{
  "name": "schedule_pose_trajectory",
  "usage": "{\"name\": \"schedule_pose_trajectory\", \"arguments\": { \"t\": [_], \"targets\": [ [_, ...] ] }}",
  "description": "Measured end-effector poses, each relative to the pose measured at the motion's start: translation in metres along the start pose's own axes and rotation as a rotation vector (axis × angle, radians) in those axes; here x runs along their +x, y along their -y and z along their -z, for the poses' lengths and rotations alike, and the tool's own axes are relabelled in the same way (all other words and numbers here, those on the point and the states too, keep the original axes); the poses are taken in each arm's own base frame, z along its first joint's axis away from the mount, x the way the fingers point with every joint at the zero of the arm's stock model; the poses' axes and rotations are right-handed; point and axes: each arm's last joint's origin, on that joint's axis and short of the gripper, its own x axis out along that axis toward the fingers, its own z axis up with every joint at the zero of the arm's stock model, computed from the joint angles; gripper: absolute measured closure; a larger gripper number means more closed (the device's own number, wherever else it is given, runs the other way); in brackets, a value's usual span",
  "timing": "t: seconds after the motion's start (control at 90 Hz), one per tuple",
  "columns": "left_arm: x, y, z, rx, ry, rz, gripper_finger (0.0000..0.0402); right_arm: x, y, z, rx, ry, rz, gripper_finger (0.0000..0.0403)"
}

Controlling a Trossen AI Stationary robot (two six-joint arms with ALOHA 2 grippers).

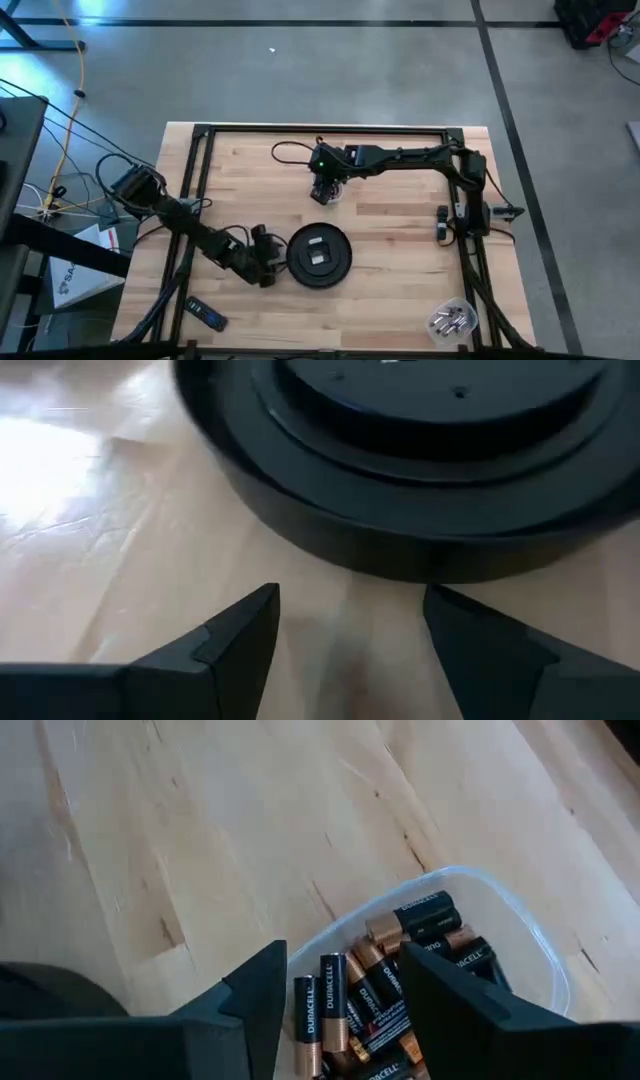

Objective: Insert battery
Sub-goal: Insert the black battery into the black clock

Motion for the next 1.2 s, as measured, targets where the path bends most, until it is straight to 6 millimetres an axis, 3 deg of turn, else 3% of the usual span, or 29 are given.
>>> {"name": "schedule_pose_trajectory", "arguments": {
  "t": [0.367, 0.578, 0.878, 1.011, 1.2],
  "targets": [
    [0.003, -0.005, -0.002, -0.001, -0.039, -0.016, 0.0170, -0.003, -0.035, 0.009, -0.154, -0.012, -0.020, 0.0242],
    [0.012, -0.016, -0.018, -0.053, -0.087, -0.015, 0.0170, -0.003, -0.028, 0.009, -0.278, -0.012, 0.093, 0.0242],
    [0.005, -0.055, -0.031, -0.114, -0.171, -0.124, 0.0170, -0.006, -0.009, 0.008, -0.367, -0.059, 0.164, 0.0242],
    [-0.001, -0.063, -0.032, -0.097, -0.202, -0.153, 0.0170, -0.012, -0.005, 0.015, -0.405, -0.148, 0.069, 0.0242],
    [0.004, -0.066, -0.029, -0.067, -0.192, -0.071, 0.0170, -0.022, -0.035, 0.032, -0.545, -0.249, -0.101, 0.0242]
  ]
}}
